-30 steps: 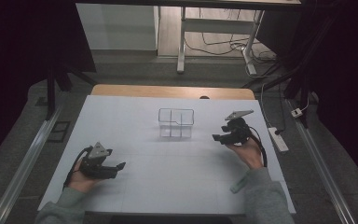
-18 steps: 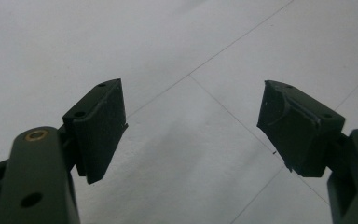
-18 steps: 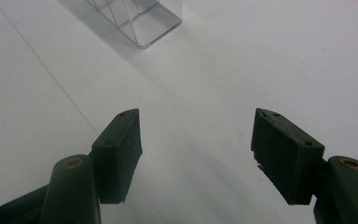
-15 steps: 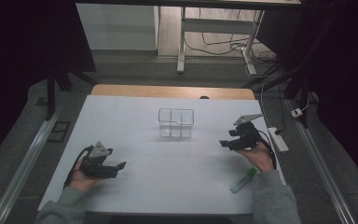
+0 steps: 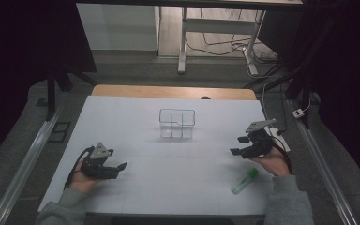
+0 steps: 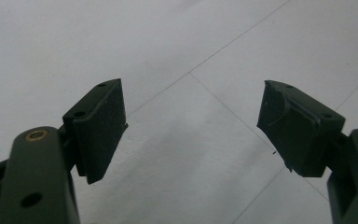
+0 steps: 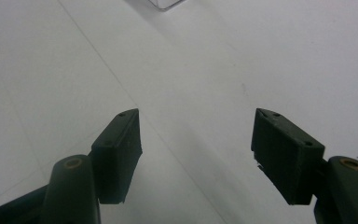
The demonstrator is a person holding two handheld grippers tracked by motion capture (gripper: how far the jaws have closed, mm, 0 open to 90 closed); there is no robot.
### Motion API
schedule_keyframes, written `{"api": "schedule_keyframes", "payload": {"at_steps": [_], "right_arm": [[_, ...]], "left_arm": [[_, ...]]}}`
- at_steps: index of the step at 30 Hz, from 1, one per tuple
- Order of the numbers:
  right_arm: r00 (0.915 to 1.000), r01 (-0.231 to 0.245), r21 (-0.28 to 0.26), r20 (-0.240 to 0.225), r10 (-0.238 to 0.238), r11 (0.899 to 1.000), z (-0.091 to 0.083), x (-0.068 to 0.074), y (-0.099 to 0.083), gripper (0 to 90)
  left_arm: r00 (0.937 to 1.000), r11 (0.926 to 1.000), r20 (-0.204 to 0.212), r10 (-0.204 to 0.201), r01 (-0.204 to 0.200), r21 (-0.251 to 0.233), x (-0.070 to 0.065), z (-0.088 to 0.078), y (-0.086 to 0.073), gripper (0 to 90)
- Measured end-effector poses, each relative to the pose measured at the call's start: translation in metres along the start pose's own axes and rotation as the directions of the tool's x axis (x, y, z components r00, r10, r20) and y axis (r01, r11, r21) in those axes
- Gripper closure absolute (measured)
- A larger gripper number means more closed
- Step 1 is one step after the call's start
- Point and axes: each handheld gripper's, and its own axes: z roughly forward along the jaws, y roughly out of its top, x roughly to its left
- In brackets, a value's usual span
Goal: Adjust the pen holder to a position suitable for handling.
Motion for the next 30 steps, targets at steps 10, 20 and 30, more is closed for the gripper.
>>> {"api": "schedule_keyframes", "payload": {"at_steps": [10,20,30], "right_arm": [[0.9932,0.076,0.034,-0.091,-0.073,0.997,-0.016,0.003,-0.006,26.6],[0.9852,0.091,0.100,-0.154,-0.075,0.991,-0.026,0.003,-0.015,29.0],[0.9750,0.139,0.155,-0.195,-0.107,0.978,-0.023,0.007,-0.019,31.2]], "left_arm": [[1.0000,1.0000,-0.002,-0.001,0.001,0.001,0.001,0.000,-0.001,22.8],[1.0000,1.0000,-0.005,-0.001,0.001,0.002,0.001,0.000,-0.001,22.8],[0.9999,1.0000,-0.011,0.005,-0.005,0.004,0.000,-0.001,0.000,22.8]]}}
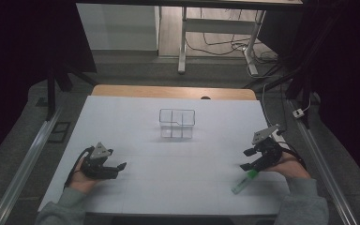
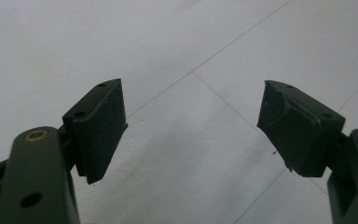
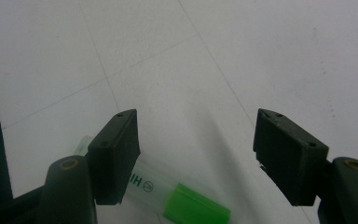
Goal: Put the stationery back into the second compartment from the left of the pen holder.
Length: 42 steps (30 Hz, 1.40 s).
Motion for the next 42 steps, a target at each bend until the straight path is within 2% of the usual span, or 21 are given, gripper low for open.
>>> {"api": "schedule_keyframes", "payload": {"at_steps": [3,8,15,20,29,34,38,42], "right_arm": [[0.9995,0.014,0.016,-0.030,-0.014,1.000,0.001,0.002,-0.001,32.0],[0.9982,0.047,0.082,-0.041,-0.044,0.995,0.005,0.005,-0.002,33.5],[0.9957,0.088,0.123,-0.040,-0.084,0.989,0.005,0.009,-0.004,33.5],[0.9924,0.117,0.147,-0.056,-0.110,0.982,0.005,0.011,-0.005,33.8],[0.9856,0.160,0.223,-0.089,-0.144,0.962,0.009,0.020,-0.007,31.7],[0.9849,0.172,0.263,-0.064,-0.161,0.949,0.012,0.024,-0.010,32.7],[0.9809,0.194,0.295,-0.047,-0.189,0.936,0.015,0.028,-0.011,33.3],[0.9680,0.248,0.290,-0.038,-0.248,0.924,0.016,0.030,-0.010,33.8]], "left_arm": [[1.0000,1.0000,0.000,0.002,-0.002,0.000,0.000,0.000,0.000,22.7],[1.0000,1.0000,-0.002,0.002,-0.002,-0.002,-0.001,0.000,0.000,22.8],[1.0000,1.0000,-0.006,0.004,-0.004,-0.002,-0.002,-0.001,0.000,22.7],[1.0000,1.0000,-0.006,0.006,-0.006,-0.002,-0.002,-0.001,0.000,22.7],[0.9999,0.9999,-0.007,0.012,-0.012,0.004,-0.003,-0.001,0.001,22.7],[0.9999,0.9999,-0.007,0.014,-0.014,0.006,-0.003,-0.001,0.001,22.7],[0.9999,0.9999,-0.006,0.014,-0.014,0.008,-0.003,-0.001,0.001,22.7],[0.9998,0.9998,-0.005,0.017,-0.017,0.008,-0.003,0.000,0.001,22.7]]}}
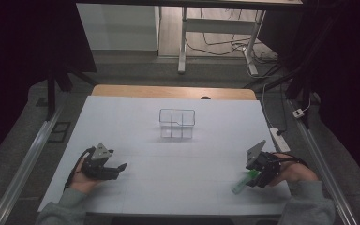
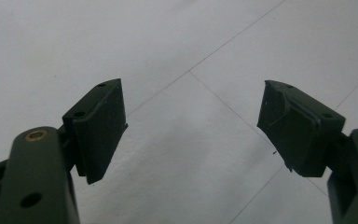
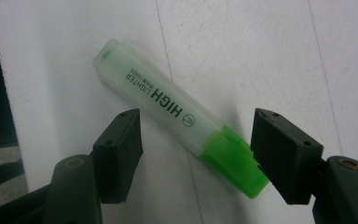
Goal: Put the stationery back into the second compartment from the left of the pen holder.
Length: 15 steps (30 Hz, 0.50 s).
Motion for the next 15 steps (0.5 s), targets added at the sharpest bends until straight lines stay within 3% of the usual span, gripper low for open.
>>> {"api": "schedule_keyframes", "payload": {"at_steps": [4,5,6,11,15], "right_arm": [[0.9990,0.045,0.021,0.000,-0.045,0.999,0.0003,-0.0016,0.0044,36.3],[0.9997,0.026,0.037,0.001,-0.026,0.999,-0.0011,0.0000,0.0054,36.6],[0.9978,0.066,0.026,-0.007,-0.066,0.997,-0.0007,-0.0017,0.0063,36.6],[0.9931,0.114,0.013,-0.027,-0.114,0.993,-0.0004,-0.0028,0.0012,36.1],[0.9873,0.159,0.045,-0.015,-0.158,0.986,0.0045,-0.0057,0.0012,39.0]], "left_arm": [[0.9999,1.0000,-0.009,-0.005,0.005,-0.004,0.0002,-0.0014,0.0002,22.7],[0.9999,1.0000,-0.011,-0.007,0.007,-0.004,0.0003,-0.0020,0.0001,22.7],[0.9998,0.9999,-0.015,-0.013,0.013,-0.006,-0.0001,-0.0023,0.0000,22.7],[0.9991,0.9995,-0.029,-0.032,0.032,-0.009,-0.0018,-0.0056,-0.0001,22.5],[0.9981,0.9991,-0.045,-0.041,0.041,-0.006,-0.0031,-0.0083,-0.0011,22.4]]}}
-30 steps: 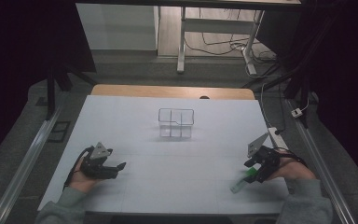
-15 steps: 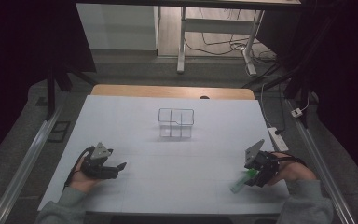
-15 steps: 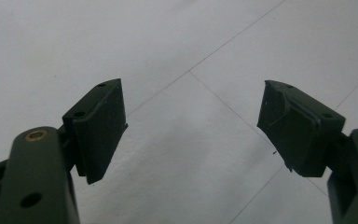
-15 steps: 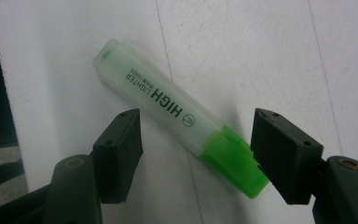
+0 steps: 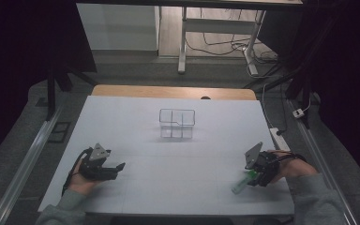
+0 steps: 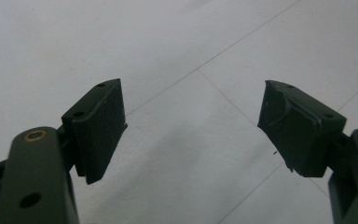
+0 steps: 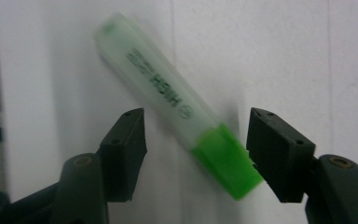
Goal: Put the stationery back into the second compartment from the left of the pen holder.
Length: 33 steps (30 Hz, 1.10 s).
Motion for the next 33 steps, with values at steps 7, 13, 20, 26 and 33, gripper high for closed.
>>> {"api": "schedule_keyframes", "payload": {"at_steps": [7,13,20,26,33], "right_arm": [[0.9971,0.059,0.067,-0.052,-0.055,0.996,0.009,-0.004,0.006,47.3],[0.9945,0.096,0.082,-0.049,-0.092,0.992,0.011,-0.005,0.005,56.2],[0.9889,0.146,0.067,-0.035,-0.144,0.987,0.010,-0.002,0.006,66.8],[0.9940,0.109,-0.017,-0.012,-0.109,0.994,0.006,0.000,0.009,66.9],[0.9967,0.004,-0.148,0.081,0.008,0.989,0.000,-0.008,0.022,66.9]], "left_arm": [[0.9999,1.0000,-0.010,-0.006,0.006,0.002,-0.001,-0.002,-0.001,22.2],[1.0000,1.0000,-0.007,-0.005,0.005,0.006,-0.001,-0.001,-0.001,22.1],[1.0000,1.0000,-0.001,-0.003,0.003,0.004,0.000,-0.001,-0.001,22.1],[1.0000,1.0000,0.008,-0.002,0.002,0.004,0.001,0.001,-0.001,22.0],[0.9998,1.0000,0.022,0.003,-0.003,0.004,0.001,0.004,0.000,22.0]]}}
